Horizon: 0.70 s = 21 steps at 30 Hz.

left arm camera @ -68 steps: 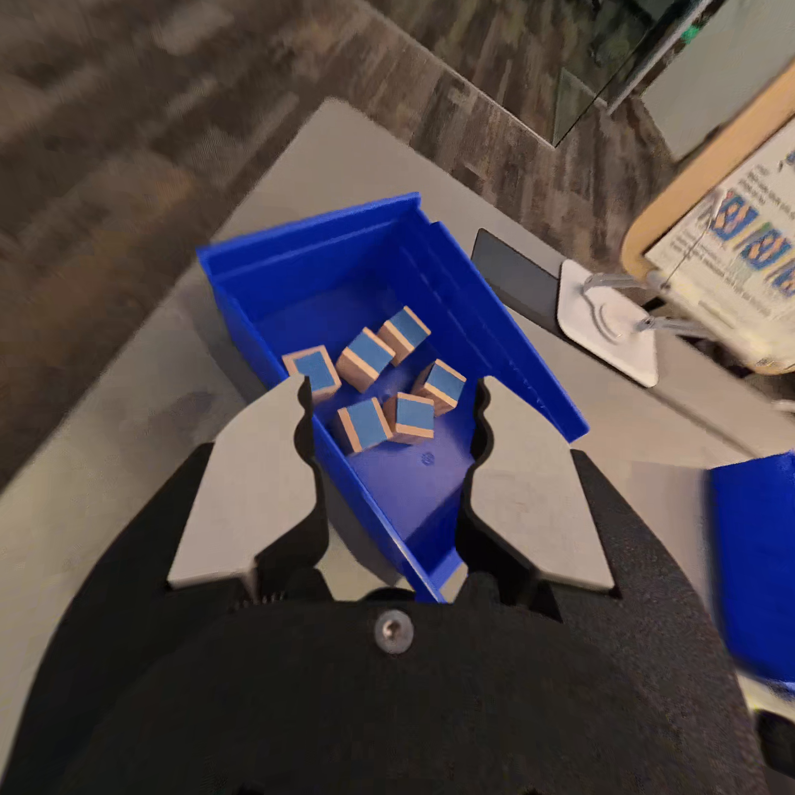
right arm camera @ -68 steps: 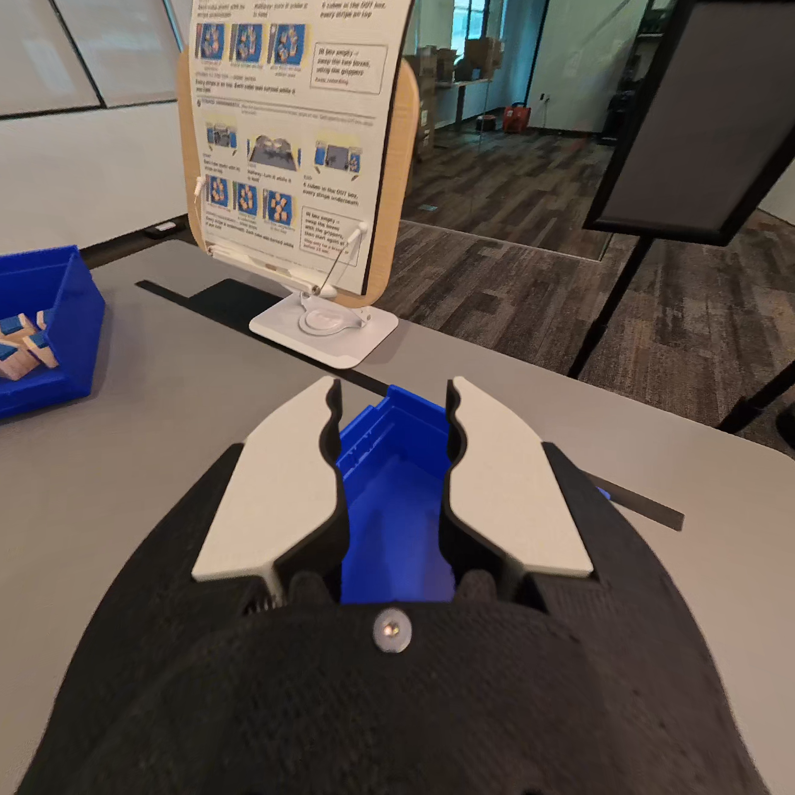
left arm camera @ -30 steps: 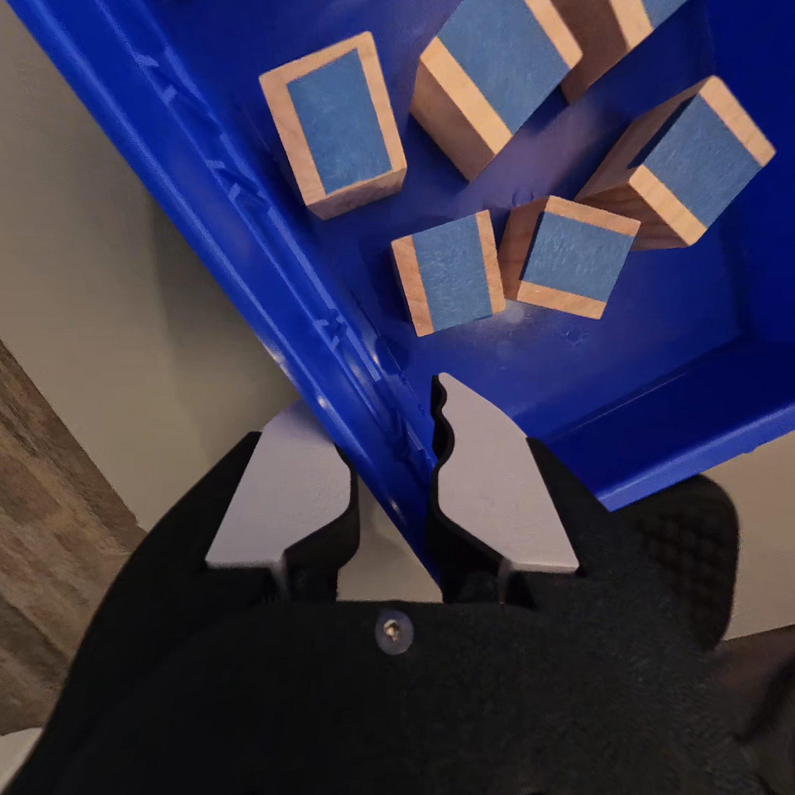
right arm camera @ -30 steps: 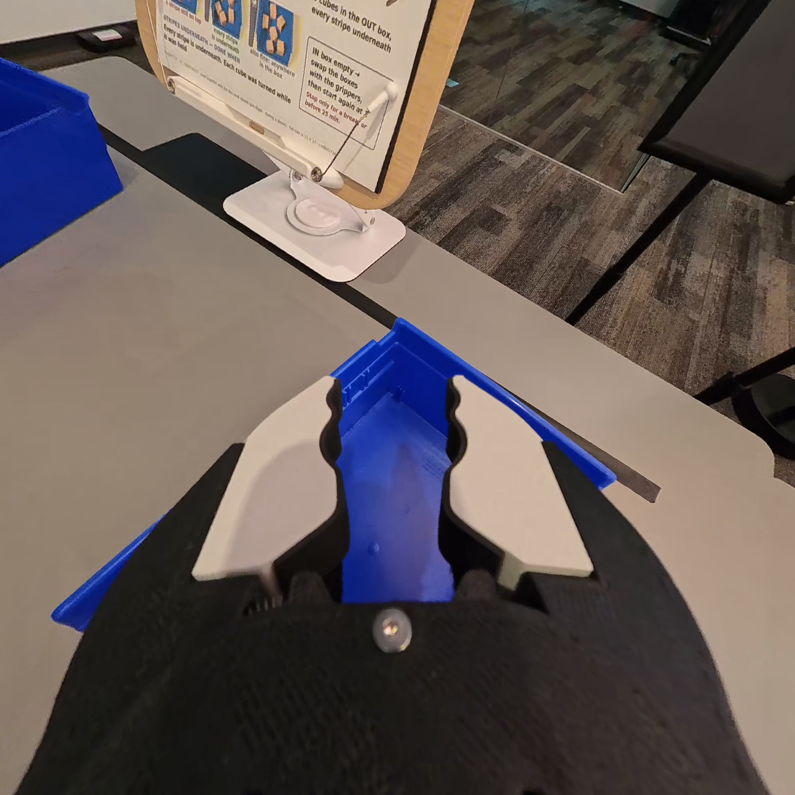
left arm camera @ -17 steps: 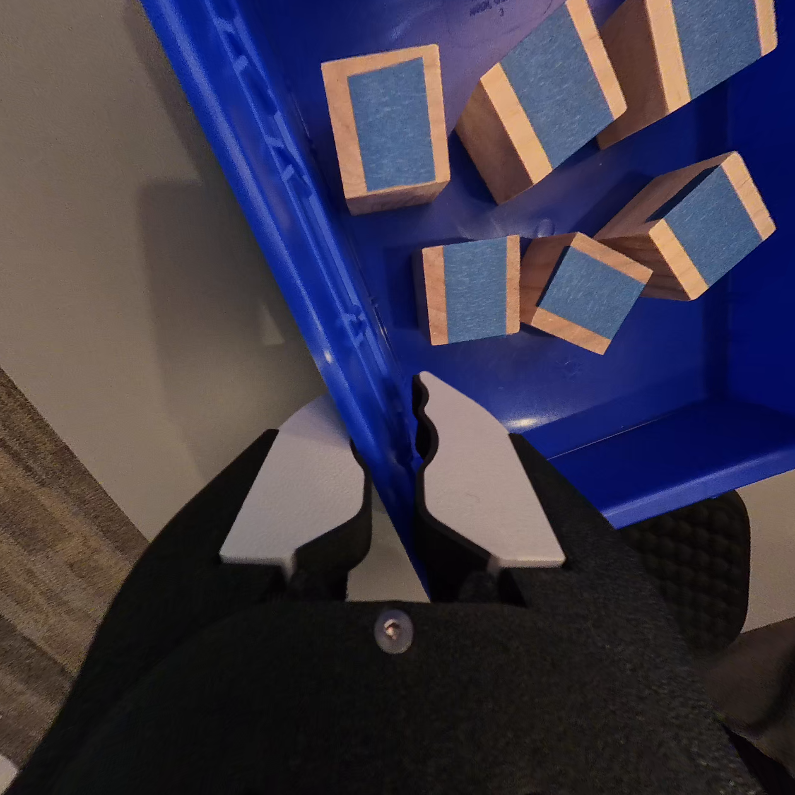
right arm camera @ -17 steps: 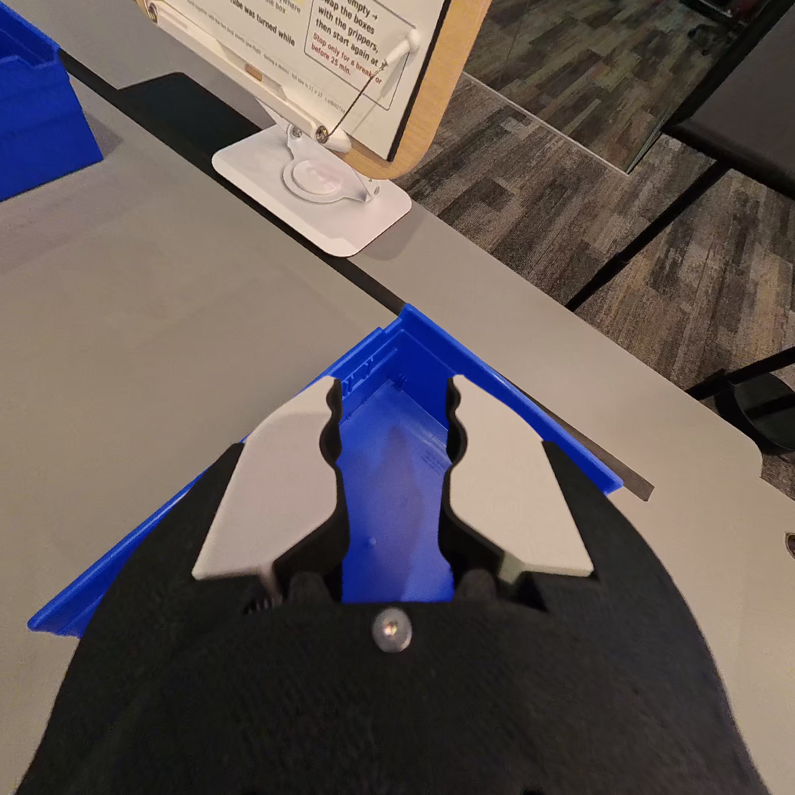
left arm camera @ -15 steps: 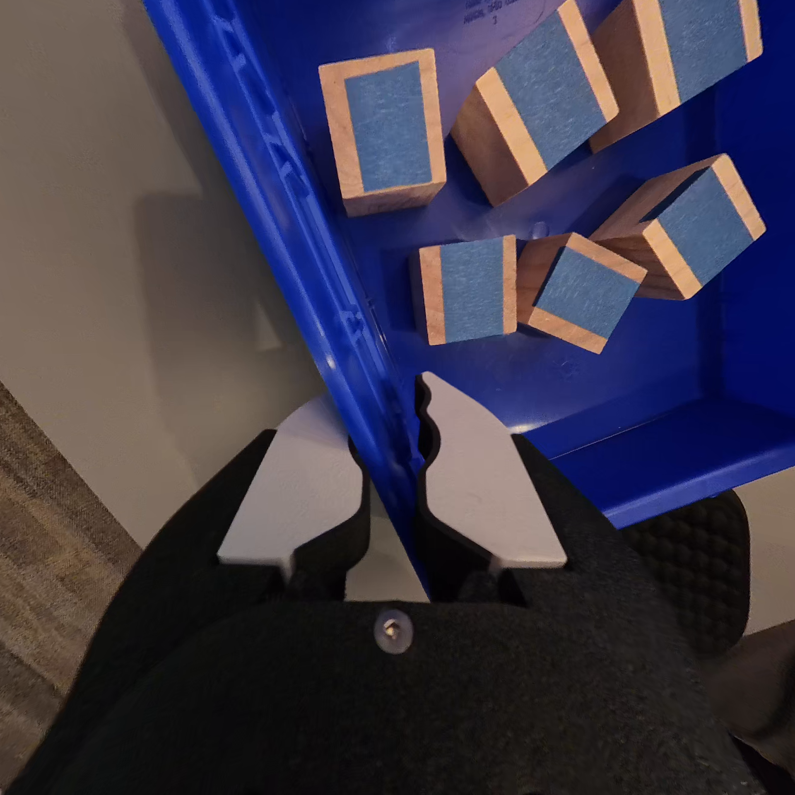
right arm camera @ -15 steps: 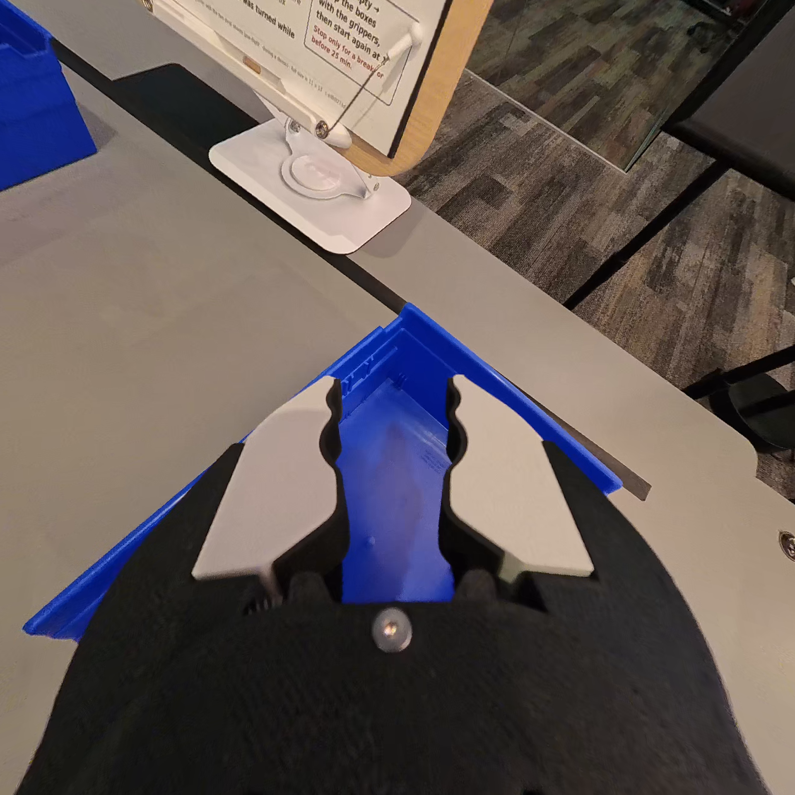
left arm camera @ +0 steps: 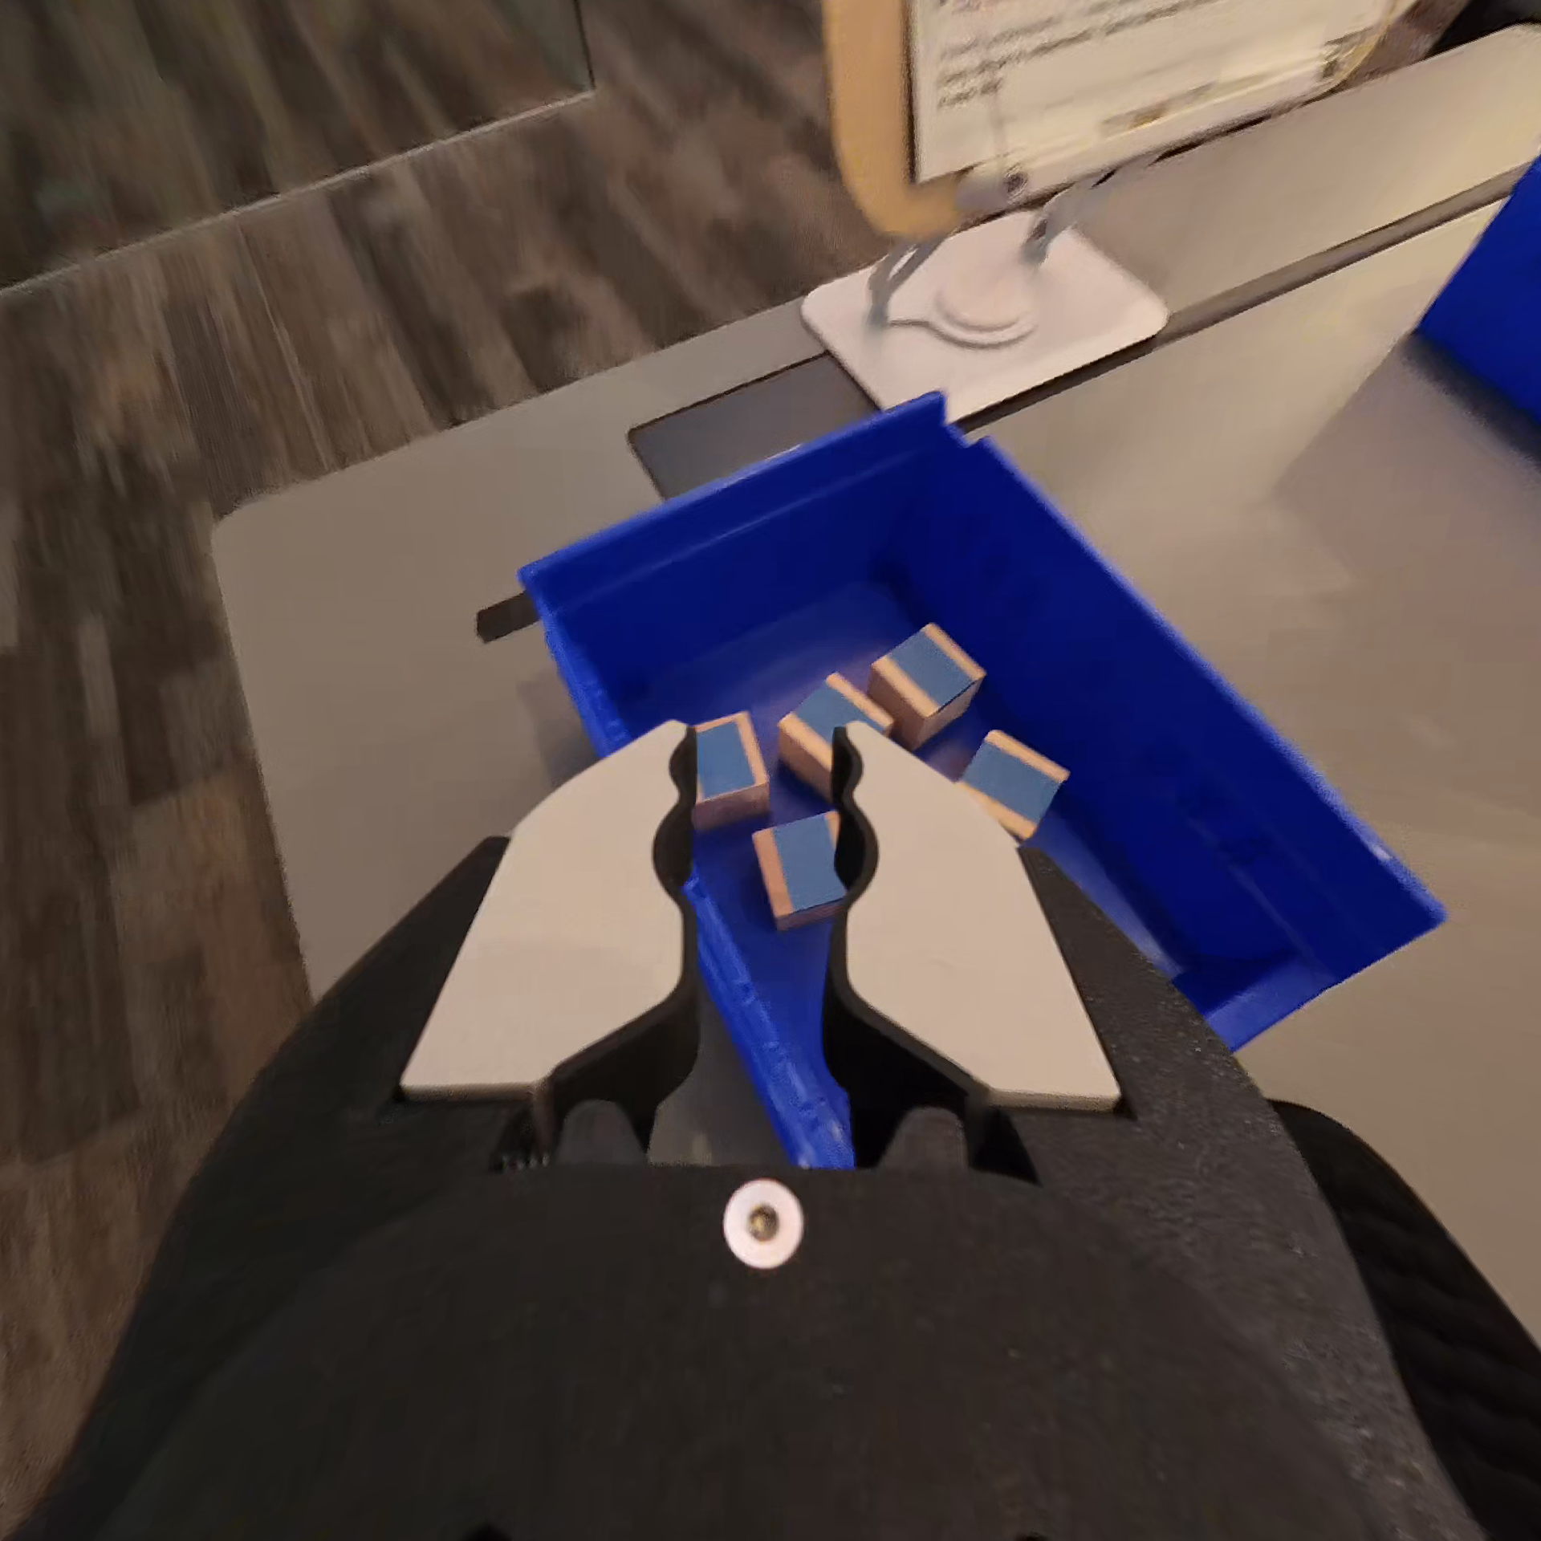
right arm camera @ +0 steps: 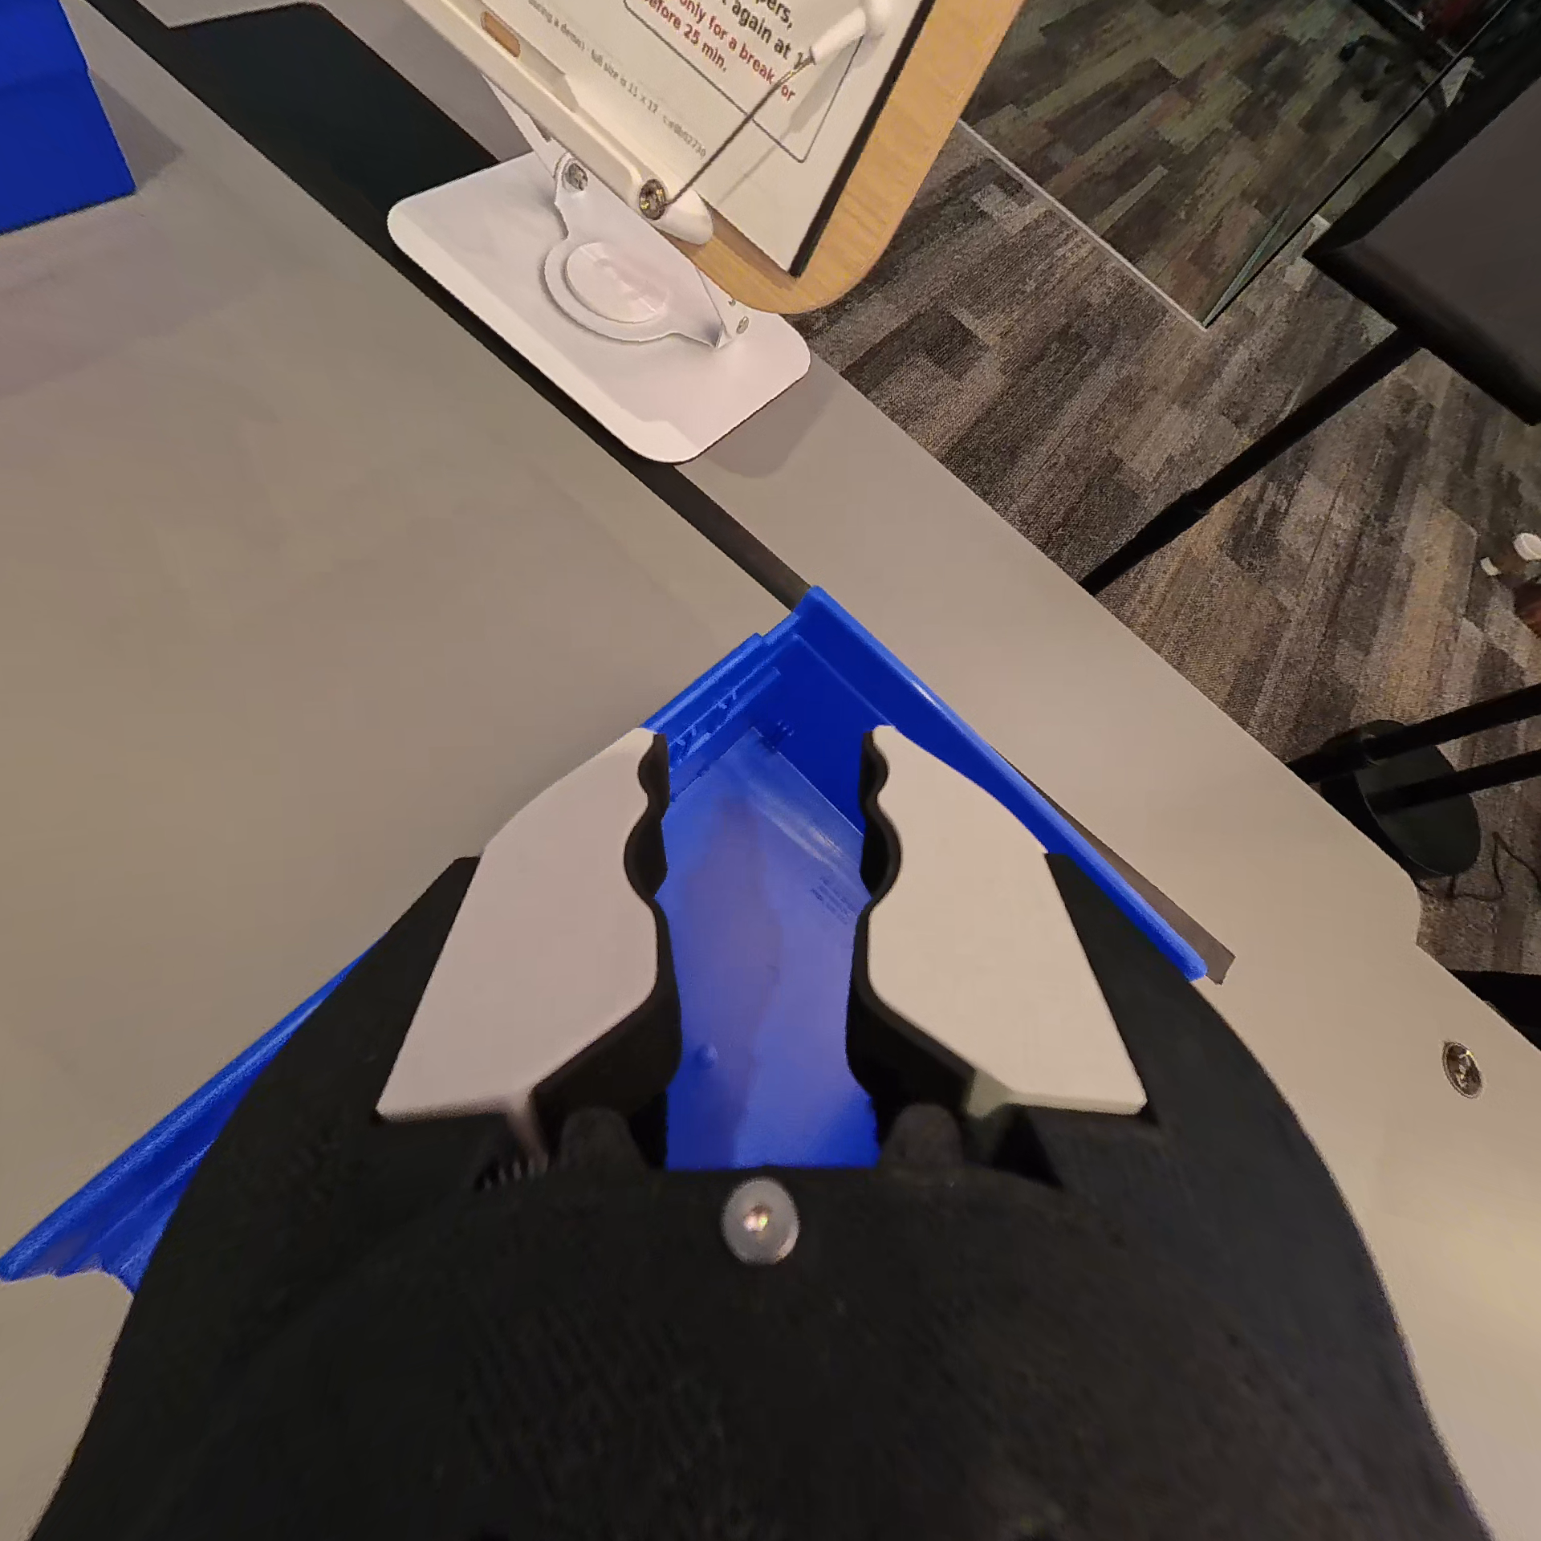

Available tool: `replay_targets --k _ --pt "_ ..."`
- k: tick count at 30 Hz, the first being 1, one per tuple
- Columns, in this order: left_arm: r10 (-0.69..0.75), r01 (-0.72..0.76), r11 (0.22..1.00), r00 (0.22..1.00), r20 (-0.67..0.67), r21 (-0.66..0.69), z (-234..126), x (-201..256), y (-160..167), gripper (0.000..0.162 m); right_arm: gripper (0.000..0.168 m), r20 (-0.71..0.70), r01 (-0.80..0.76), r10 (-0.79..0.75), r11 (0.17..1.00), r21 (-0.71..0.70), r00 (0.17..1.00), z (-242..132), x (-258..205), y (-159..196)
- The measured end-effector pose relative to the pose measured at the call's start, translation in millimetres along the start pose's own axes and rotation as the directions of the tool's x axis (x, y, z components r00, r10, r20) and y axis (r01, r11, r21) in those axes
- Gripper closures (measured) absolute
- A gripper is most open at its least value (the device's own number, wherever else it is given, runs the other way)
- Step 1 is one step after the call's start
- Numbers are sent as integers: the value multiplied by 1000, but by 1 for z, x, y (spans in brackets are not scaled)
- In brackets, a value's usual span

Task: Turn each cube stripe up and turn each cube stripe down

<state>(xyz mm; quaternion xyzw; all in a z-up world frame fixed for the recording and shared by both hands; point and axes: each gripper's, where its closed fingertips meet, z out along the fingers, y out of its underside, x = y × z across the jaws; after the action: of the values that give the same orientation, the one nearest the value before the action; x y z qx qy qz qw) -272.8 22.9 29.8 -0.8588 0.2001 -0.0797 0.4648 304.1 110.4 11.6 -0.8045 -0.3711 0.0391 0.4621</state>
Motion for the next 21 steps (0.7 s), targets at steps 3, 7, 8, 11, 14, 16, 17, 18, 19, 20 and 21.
replay_targets --k 3,7,8,11,14,16,17,18,19,20,21 --pt "-3 2 1000 990 -144 -9 6 34 -4 126 123 -2 23 -23 1000 -12 1000 3 -4 -1" --pt "111 -140 985 961 -253 -101 23 77 7 124 123 1 55 -55 998 -28 998 8 -11 -1" --pt "132 -174 975 955 -267 -138 29 86 12 123 123 2 64 -64 997 -32 998 9 -13 -1" --pt "160 -239 940 940 -302 -245 50 104 30 108 123 4 93 -93 995 -47 996 13 -17 0" --pt "178 -298 893 922 -344 -339 69 115 52 109 123 7 111 -110 992 -62 994 16 -20 1" --pt "197 -339 855 912 -359 -393 80 118 65 109 123 12 121 -121 990 -69 993 17 -22 2" --pt "217 -366 832 906 -363 -417 84 118 72 108 123 11 125 -124 989 -73 992 18 -22 3" --pt "238 -392 811 899 -367 -435 89 118 78 108 123 11 127 -126 989 -75 992 18 -22 3" --pt "255 -412 795 893 -371 -446 93 118 82 107 123 13 128 -127 989 -76 992 19 -22 3" --pt "269 -427 780 889 -371 -457 97 118 85 106 123 13 128 -128 989 -76 992 19 -22 3" --pt "285 -441 762 886 -366 -474 101 116 88 103 123 14 129 -129 989 -77 992 19 -22 3"
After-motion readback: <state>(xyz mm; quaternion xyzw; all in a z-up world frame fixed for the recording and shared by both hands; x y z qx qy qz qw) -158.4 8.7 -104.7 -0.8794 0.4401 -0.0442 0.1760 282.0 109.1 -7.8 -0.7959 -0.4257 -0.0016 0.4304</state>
